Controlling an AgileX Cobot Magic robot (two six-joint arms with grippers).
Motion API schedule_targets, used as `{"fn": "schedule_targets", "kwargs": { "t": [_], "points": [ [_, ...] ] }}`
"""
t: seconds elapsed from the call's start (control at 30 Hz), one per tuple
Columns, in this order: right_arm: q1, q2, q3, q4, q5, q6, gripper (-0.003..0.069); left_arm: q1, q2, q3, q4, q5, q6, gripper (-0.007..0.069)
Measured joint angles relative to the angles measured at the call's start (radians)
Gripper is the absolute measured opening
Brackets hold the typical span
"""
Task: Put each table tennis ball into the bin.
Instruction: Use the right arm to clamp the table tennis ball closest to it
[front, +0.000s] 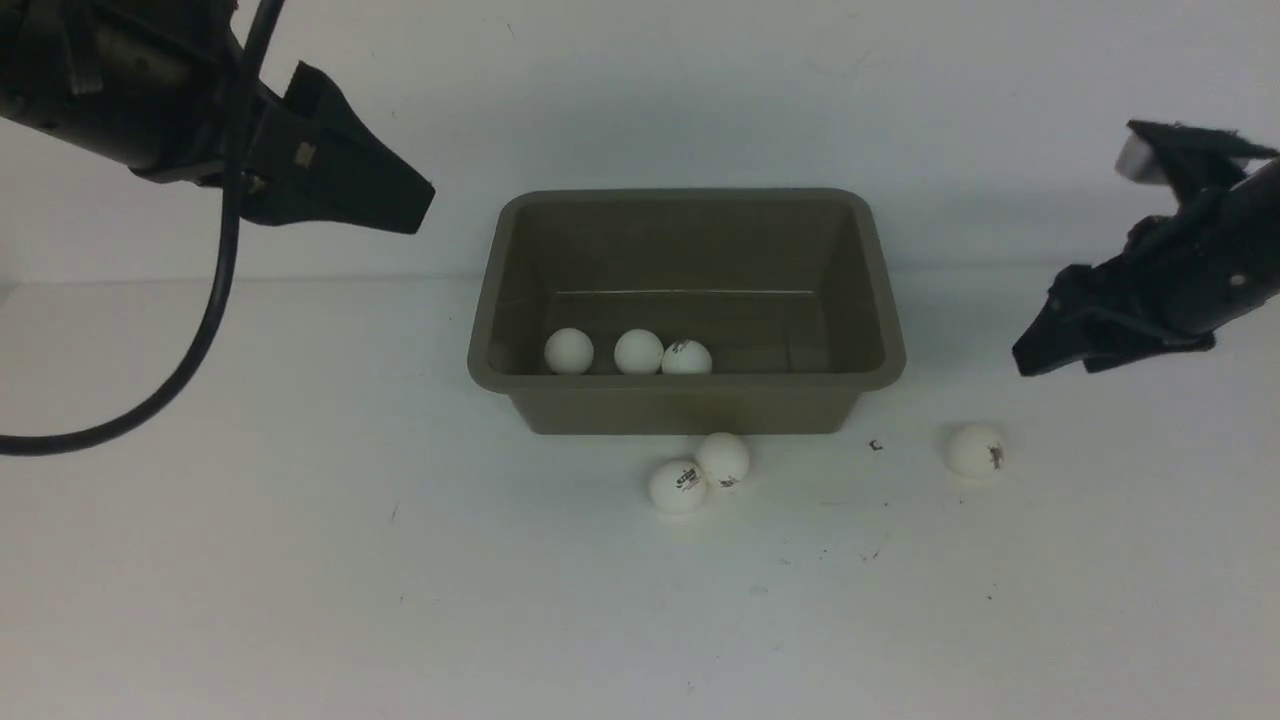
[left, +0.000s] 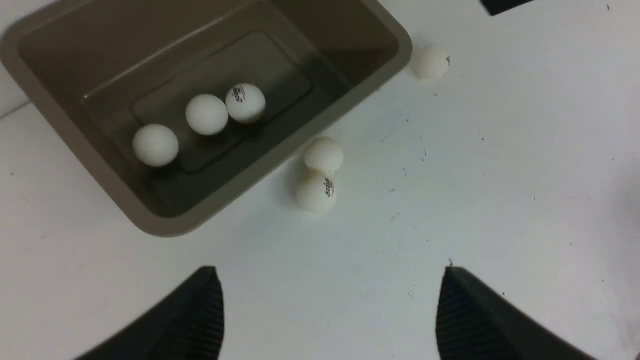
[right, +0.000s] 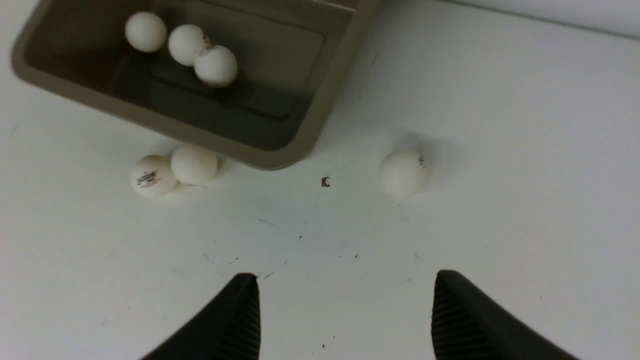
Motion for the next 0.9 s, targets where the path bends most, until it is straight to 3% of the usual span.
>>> {"fn": "schedule_targets", "kwargs": {
  "t": [0.43, 0.73, 0.9],
  "points": [
    [0.094, 0.081, 0.0, -0.144, -0.026, 0.102, 0.0451, 0.0, 0.0, 0.0, 0.001, 0.003, -0.005, 0.0511],
    [0.114, 0.083, 0.0, -0.33, 0.174, 0.279, 0.0451, 0.0, 0.0, 0.0, 0.0, 0.003, -0.006, 0.0511],
    [0.132, 0.073, 0.001, -0.318, 0.193, 0.298, 0.0451, 0.0, 0.0, 0.0, -0.001, 0.002, -0.006, 0.0511]
  ]
}}
